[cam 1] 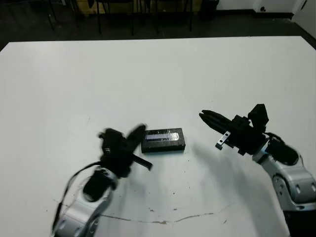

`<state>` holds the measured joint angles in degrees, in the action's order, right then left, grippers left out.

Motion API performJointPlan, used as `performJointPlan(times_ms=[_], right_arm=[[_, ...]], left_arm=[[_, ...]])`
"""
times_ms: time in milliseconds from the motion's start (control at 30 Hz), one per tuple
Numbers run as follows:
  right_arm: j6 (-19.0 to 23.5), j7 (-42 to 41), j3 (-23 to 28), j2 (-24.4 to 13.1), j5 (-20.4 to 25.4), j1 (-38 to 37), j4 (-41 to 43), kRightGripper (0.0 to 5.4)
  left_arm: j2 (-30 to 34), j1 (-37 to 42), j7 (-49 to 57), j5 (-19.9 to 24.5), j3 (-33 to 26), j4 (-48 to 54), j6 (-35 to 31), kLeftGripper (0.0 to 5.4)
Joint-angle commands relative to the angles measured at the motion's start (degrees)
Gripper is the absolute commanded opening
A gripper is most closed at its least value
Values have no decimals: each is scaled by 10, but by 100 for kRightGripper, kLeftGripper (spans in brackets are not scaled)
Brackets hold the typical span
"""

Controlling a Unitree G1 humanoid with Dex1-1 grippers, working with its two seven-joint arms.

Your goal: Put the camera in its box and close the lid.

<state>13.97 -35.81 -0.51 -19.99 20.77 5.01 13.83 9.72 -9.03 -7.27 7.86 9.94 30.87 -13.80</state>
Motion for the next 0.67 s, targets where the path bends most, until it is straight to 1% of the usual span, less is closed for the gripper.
performJointPlan(times_ms=[33, 133, 200, 233, 333, 400, 567, 667], right_arm=[[32, 35, 5, 11, 5, -16, 23, 0], [24, 74, 6, 30, -9, -19, 31, 0], [22, 101, 3, 39, -25, -21, 35, 0], [20, 111, 0, 41, -34, -20, 37, 0], [19, 122, -6, 45, -48, -12, 33, 0], [10, 126, -9, 48, -55, -8, 32, 0], [-67, 163, -18, 76, -103, -11, 18, 0], [-80, 178, -24, 85, -122, -17, 16, 0]], left_arm=[[21, -10, -14, 6, -53, -2, 22, 2], [39, -11, -29, 13, -97, -11, 32, 2], [40, -15, -32, 14, -117, -20, 46, 2], [37, -17, -31, 15, -124, -26, 54, 2], [15, -17, -23, 16, -146, -71, 115, 2], [-7, -14, -6, 23, -161, -93, 131, 2], [-44, -4, 25, 31, -182, -122, 150, 2], [-56, -1, 37, 36, -188, -120, 146, 2]])
